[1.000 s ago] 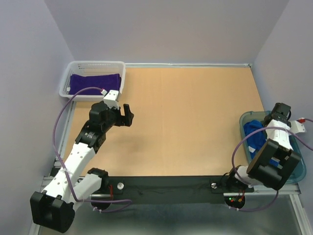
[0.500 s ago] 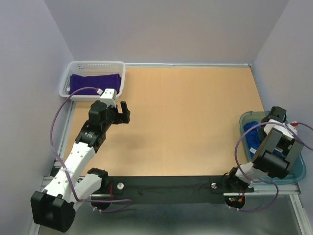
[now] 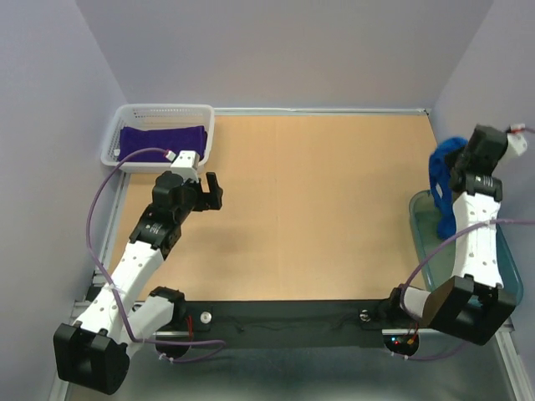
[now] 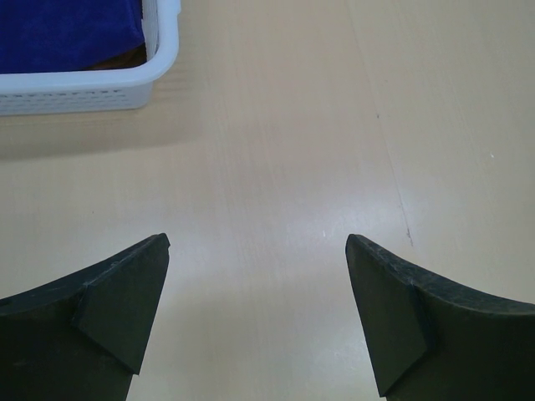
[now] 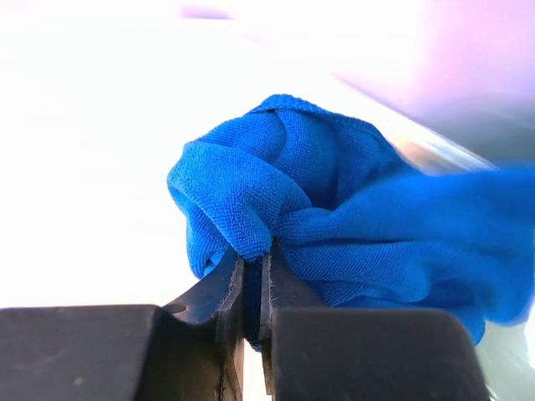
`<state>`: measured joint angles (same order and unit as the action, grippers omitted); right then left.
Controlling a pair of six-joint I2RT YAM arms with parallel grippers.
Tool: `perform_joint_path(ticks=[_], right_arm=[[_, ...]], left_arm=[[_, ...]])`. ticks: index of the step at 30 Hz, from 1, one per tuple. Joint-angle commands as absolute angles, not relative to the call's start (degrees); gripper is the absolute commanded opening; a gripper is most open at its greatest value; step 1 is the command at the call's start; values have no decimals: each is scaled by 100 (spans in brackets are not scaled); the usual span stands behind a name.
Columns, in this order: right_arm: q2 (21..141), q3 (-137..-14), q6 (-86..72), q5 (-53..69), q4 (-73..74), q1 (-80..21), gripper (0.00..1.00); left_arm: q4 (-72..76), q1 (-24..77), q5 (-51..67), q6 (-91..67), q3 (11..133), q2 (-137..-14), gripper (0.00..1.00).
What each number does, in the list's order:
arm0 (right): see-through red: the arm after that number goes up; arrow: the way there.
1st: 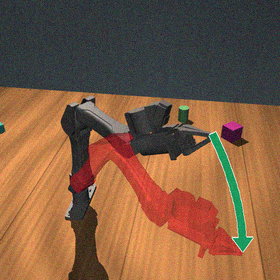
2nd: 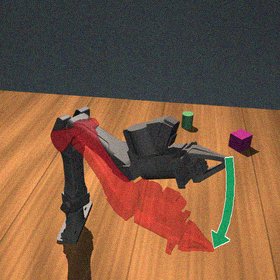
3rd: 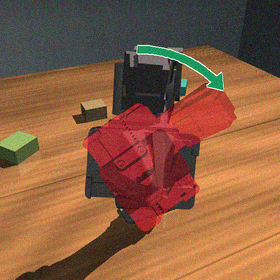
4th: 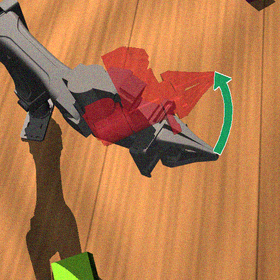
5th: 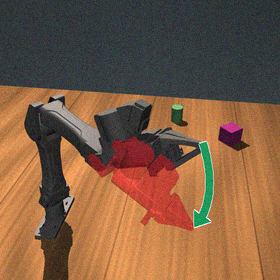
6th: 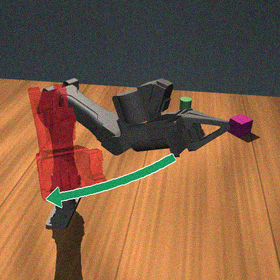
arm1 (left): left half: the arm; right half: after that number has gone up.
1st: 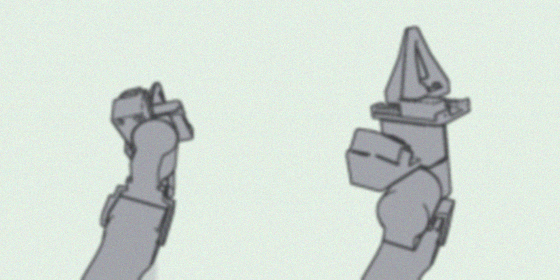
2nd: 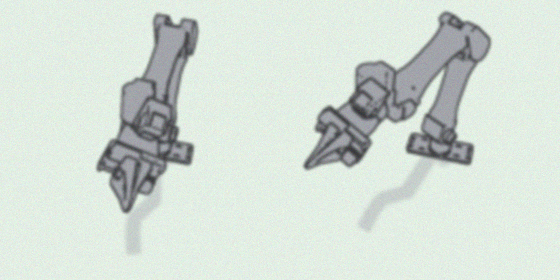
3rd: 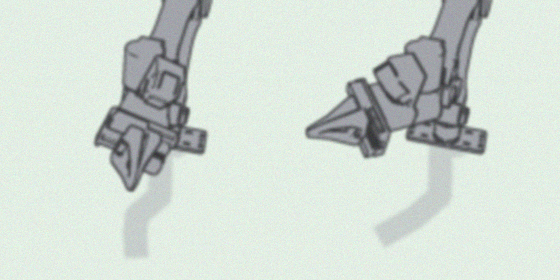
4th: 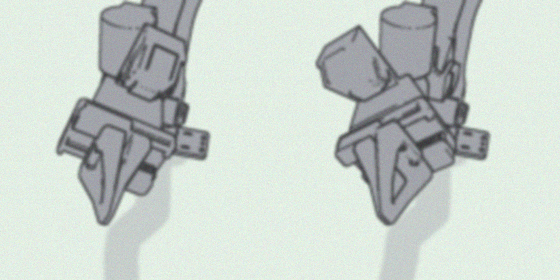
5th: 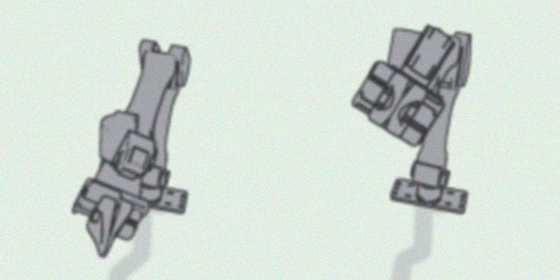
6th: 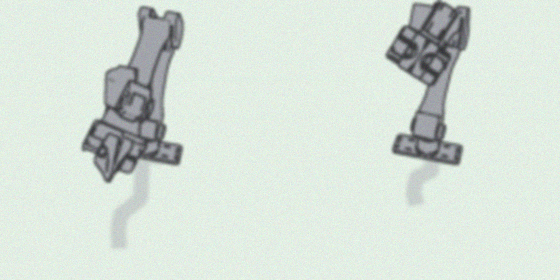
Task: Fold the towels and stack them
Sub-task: Grab crumpled towel, then move the towel to the center of the board
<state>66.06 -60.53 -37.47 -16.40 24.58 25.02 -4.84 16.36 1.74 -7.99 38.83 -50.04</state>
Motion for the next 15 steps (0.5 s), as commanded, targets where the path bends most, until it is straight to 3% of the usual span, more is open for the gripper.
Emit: perform_joint_path(ticks=[1, 6, 10, 14, 15], right_arm=[[6986, -7538, -2815, -733, 1951, 1584, 0], [8057, -9181, -2189, 164, 2083, 276, 0], [8384, -9711, -1829, 587, 2188, -622, 1], [8271, -9152, -1801, 721, 2197, -1624, 1], [8096, -8523, -1810, 642, 2197, -2070, 1]], left_arm=[[-167, 1608, 272, -809, 3876, -5054, 98], [-185, 1608, 158, -791, 3867, -5028, 98], [-158, 1617, 132, -809, 3823, -4966, 97], [-123, 1617, 97, -809, 3797, -4922, 97], [-123, 1617, 97, -809, 3788, -4922, 97]])
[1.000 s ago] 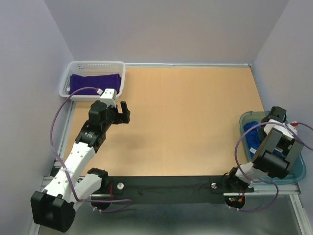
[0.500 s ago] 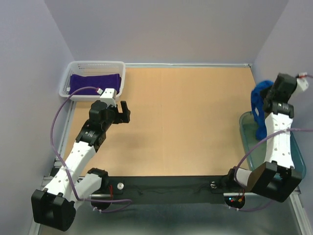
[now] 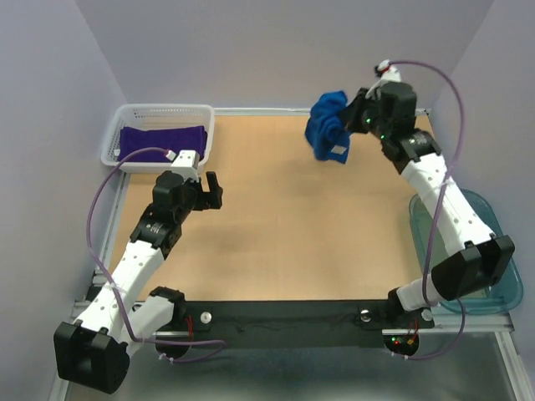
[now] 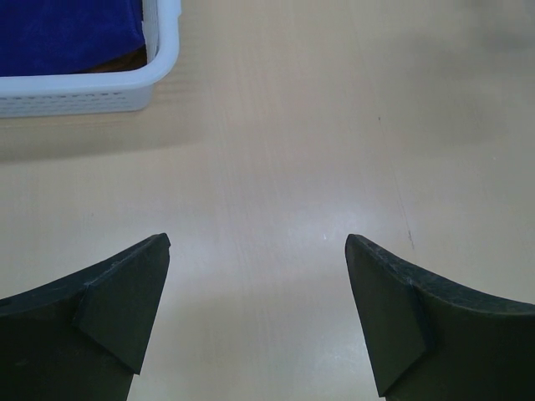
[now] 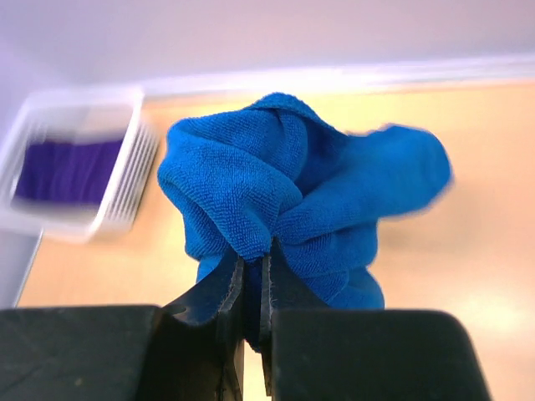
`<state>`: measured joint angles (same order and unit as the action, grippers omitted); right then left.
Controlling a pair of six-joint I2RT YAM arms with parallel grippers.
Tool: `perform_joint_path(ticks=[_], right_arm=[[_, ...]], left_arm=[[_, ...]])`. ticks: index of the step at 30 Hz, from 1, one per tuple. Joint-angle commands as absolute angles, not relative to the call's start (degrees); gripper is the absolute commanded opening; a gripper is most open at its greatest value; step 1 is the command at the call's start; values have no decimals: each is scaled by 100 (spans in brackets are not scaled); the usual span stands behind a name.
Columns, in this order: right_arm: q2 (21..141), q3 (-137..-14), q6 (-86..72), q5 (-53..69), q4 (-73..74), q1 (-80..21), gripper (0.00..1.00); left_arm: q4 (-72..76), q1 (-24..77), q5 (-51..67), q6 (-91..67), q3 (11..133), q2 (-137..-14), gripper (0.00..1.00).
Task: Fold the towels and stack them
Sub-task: Move the towel to the center of the board
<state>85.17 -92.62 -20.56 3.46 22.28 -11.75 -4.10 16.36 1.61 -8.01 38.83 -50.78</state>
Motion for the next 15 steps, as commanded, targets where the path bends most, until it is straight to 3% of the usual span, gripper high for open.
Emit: perform_joint_path(ticks=[1, 3, 6, 7, 9, 10, 12, 15], right_arm=[[7990, -8195, -1819, 433, 2180, -2300, 1], [7727, -7070, -1933, 194, 2188, -2725, 3], [7410, -6015, -2240, 184, 2188, -3373, 14], [7183, -5420, -2302, 350, 2188, -3645, 30], [6936, -5029, -2487, 623, 2346, -3883, 47], [6743, -4853, -2487, 868, 2555, -3928, 65], [6584, -4808, -2426, 932, 2811, -3955, 73], [6355, -4895, -2198, 380, 3023, -3955, 73]], left_arm=[[-114, 1608, 88, -800, 3779, -4904, 97], [-88, 1617, 114, -809, 3753, -4869, 97], [-70, 1626, 237, -843, 3727, -4843, 97], [-79, 1626, 298, -870, 3718, -4834, 97], [-62, 1626, 518, -1028, 3692, -4825, 97], [-62, 1617, 606, -1107, 3691, -4834, 97], [-35, 1643, 895, -1439, 3700, -4869, 96], [-26, 1722, 1255, -1862, 3726, -5053, 94]])
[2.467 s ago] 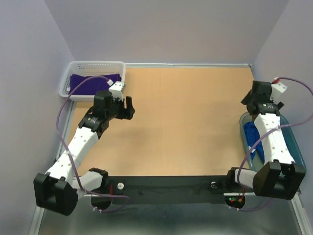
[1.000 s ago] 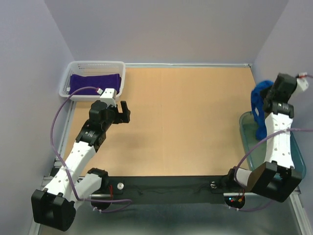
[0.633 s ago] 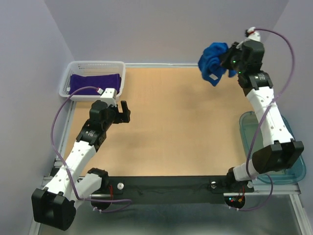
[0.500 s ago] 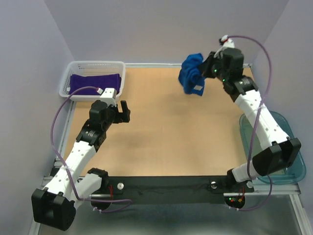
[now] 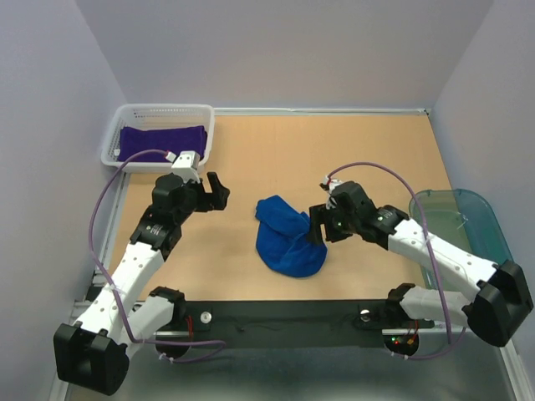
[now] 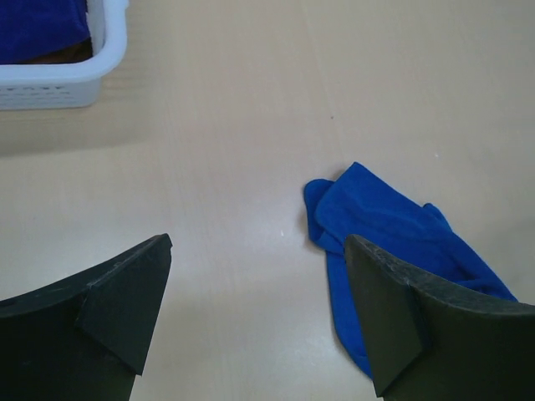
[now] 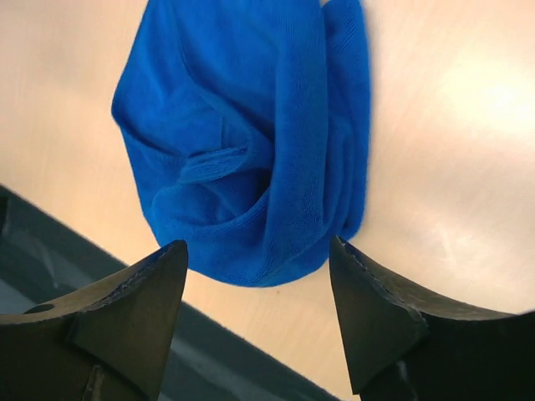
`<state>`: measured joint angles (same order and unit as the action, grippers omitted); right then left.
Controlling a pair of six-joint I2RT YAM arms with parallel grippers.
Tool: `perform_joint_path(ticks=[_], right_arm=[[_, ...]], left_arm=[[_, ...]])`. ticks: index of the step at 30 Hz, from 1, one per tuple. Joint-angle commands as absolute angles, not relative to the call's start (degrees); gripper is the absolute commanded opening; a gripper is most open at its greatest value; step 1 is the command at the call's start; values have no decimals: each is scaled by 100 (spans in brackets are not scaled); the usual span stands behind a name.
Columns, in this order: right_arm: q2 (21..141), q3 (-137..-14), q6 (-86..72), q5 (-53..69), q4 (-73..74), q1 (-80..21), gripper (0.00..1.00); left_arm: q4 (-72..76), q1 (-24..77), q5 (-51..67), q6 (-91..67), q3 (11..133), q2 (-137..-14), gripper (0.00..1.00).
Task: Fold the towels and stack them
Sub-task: Move the towel to the center of the board, then flatten out the crumpled towel
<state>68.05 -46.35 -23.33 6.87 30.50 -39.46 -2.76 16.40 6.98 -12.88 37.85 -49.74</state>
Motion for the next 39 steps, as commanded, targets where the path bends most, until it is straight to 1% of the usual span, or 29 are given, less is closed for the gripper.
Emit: perform_joint_path(ticks=[1, 4, 7, 12, 14, 19, 24, 26, 33, 35, 39], right_arm=[[6433, -5017, -2084, 100, 3023, -3955, 73], [6845, -5325, -1908, 35, 3023, -3964, 70], [7583, -5896, -1504, 411, 2988, -3955, 66], [8567, -7063, -792, 703, 2839, -4086, 63], [9103, -7346, -634, 686, 2795, -4262, 63], [10263, -8207, -720, 388, 2541, -4631, 60], [10975, -8727, -1185, 26, 2303, -4851, 55], [11239, -8885, -1317, -323, 2163, -4939, 52], [11803, -9167, -1705, -1106, 2109, -5045, 51], [11935, -9193, -1758, -1430, 2109, -5097, 48], [12058, -9211, -1907, -1722, 2083, -5124, 48]], left_arm=[[113, 1775, 1292, -1933, 3744, -5210, 93], [114, 1968, 1301, -2082, 3849, -5693, 90], [114, 2179, 1169, -2363, 3902, -6159, 90], [149, 2303, 879, -2882, 3771, -6697, 87], [123, 2312, 661, -3110, 3701, -6811, 85], [9, 2303, 308, -3296, 3481, -6733, 84], [-176, 2303, 158, -3305, 3287, -6557, 84], [-185, 2303, 141, -3313, 3156, -6426, 84], [-211, 2303, 141, -3296, 3006, -6249, 84], [-211, 2303, 141, -3296, 2971, -6188, 84], [-202, 2311, 141, -3287, 2936, -6126, 84]])
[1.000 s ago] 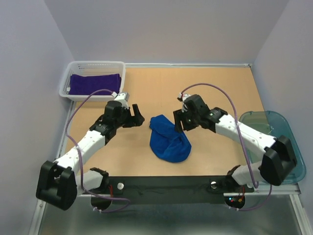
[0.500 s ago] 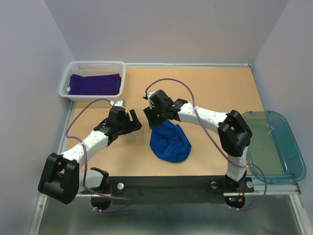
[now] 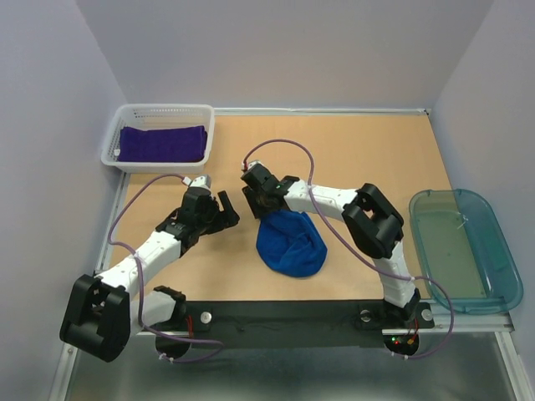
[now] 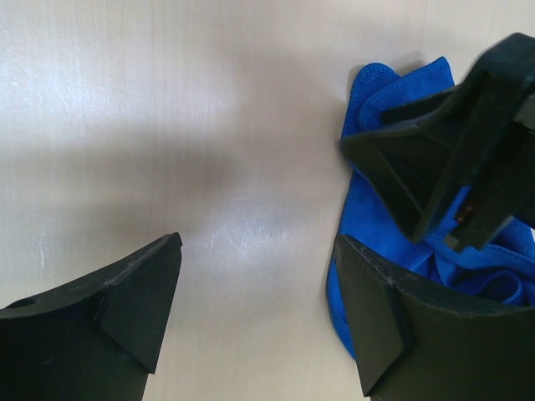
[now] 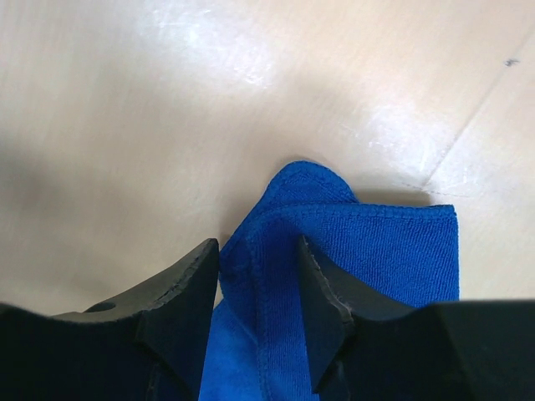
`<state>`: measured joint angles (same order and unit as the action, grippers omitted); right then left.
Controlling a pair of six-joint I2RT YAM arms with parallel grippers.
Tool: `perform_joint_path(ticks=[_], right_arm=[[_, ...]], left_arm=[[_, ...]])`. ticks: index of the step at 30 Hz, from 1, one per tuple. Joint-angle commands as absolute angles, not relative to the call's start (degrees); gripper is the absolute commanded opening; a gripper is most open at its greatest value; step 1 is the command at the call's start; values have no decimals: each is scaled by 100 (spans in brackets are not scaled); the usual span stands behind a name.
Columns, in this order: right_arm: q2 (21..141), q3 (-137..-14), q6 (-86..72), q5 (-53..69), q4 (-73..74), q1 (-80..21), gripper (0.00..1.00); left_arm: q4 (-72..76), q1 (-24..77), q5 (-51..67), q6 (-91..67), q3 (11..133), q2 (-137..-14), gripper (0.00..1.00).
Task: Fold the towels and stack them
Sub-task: Flatten out the crumpled towel
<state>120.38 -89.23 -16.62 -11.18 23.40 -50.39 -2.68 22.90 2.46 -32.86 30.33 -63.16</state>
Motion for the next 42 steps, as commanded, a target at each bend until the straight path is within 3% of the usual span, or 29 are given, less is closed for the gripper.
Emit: perform_joint_path(ticks=[1, 4, 9, 16, 19, 25, 42], right_arm=[[12059, -9211, -1916, -1775, 2074, -5124, 47], [12076, -9228, -1969, -1924, 2065, -5133, 44], [12015, -9202, -2056, -2039, 2057, -5133, 26], [11953, -9237, -2223, -2162, 2065, -5133, 25], [12032, -9316, -2259, -2197, 2065, -5124, 32], [12173, -9430, -2364, -2452, 2065, -5124, 34], [12199, -9264, -2408, -2478, 2066, -5124, 29]], left_arm=[[-211, 2303, 149, -3287, 2936, -6126, 84], [-202, 2303, 149, -3252, 2927, -6135, 84], [-176, 2312, 211, -3217, 2936, -6161, 84], [-158, 2312, 334, -3182, 2944, -6258, 84], [-149, 2312, 360, -3182, 2927, -6275, 84], [-158, 2329, 396, -3164, 2909, -6249, 84], [-158, 2364, 448, -3138, 2909, -6284, 84]])
